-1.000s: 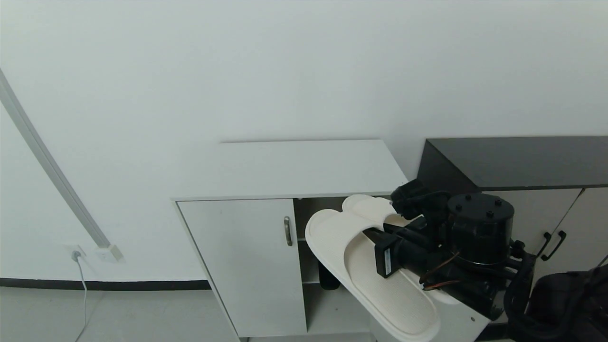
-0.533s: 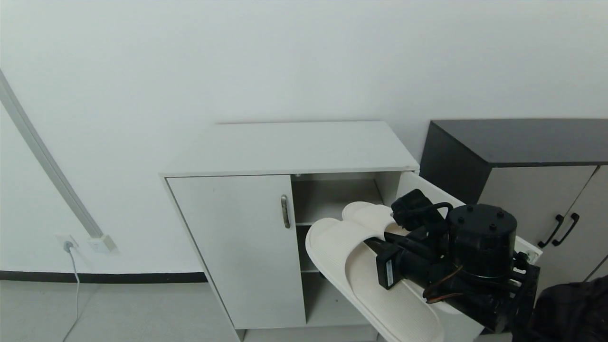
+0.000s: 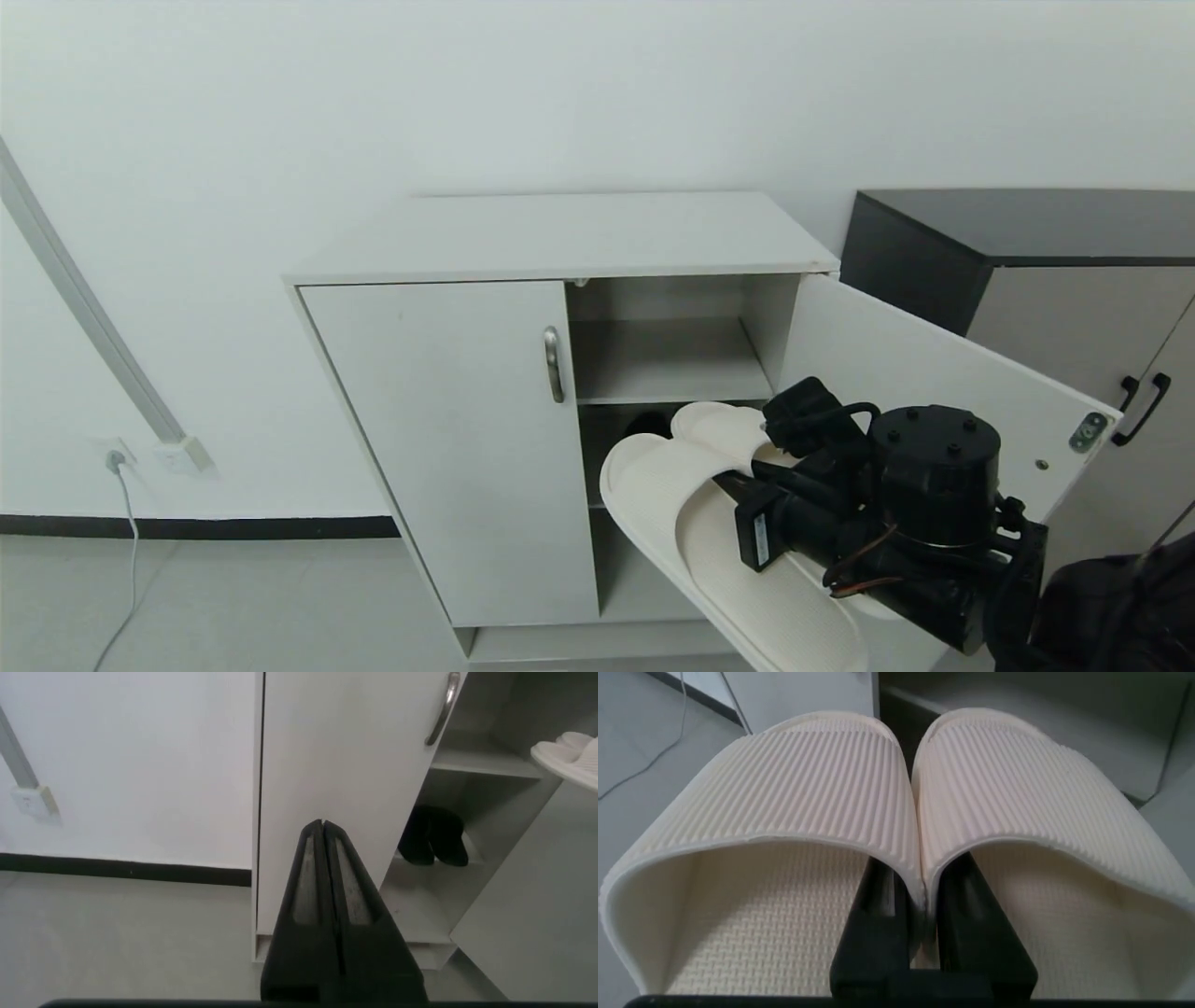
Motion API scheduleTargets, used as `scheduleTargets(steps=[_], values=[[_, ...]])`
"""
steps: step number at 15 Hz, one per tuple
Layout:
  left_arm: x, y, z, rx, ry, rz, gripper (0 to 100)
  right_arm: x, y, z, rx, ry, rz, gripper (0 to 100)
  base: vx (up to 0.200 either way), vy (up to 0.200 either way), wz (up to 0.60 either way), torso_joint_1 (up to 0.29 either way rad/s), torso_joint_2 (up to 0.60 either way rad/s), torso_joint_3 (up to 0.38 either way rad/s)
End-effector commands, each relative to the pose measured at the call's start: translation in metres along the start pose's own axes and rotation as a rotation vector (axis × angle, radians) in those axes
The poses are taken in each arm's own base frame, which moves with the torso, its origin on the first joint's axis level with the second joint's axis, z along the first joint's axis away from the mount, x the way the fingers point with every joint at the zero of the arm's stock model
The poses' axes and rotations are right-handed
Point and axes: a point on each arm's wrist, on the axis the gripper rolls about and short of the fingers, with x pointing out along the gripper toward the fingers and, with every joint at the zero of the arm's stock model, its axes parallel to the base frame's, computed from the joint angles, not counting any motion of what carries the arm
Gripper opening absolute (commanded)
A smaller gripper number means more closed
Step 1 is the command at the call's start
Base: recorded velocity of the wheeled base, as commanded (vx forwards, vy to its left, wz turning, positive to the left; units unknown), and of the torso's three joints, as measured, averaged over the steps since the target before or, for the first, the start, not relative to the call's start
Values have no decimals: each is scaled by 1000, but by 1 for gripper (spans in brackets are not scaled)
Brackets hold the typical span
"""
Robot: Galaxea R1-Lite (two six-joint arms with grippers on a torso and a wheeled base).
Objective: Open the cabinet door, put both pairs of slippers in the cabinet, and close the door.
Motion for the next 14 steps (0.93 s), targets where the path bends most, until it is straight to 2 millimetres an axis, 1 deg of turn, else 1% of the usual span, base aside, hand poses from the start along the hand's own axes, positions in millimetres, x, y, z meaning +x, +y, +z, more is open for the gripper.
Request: scheduleTargets(steps=[1,8,12,14], values=[[0,0,0,0,1,1,0,1,0,-2,-2,6,1,0,0,0,0,-144,476,339],[0,0,0,0,1,1,0,3,1,-5,-4,18,0,0,0,0,0,-105,455,347],[0,0,0,0,1,1,0,4,1,-7,-5,24,0,0,0,0,0,-32,417,381],[0,0,0,0,1,1,0,5,1,-7,-6,21,0,0,0,0,0,-1,52,40]])
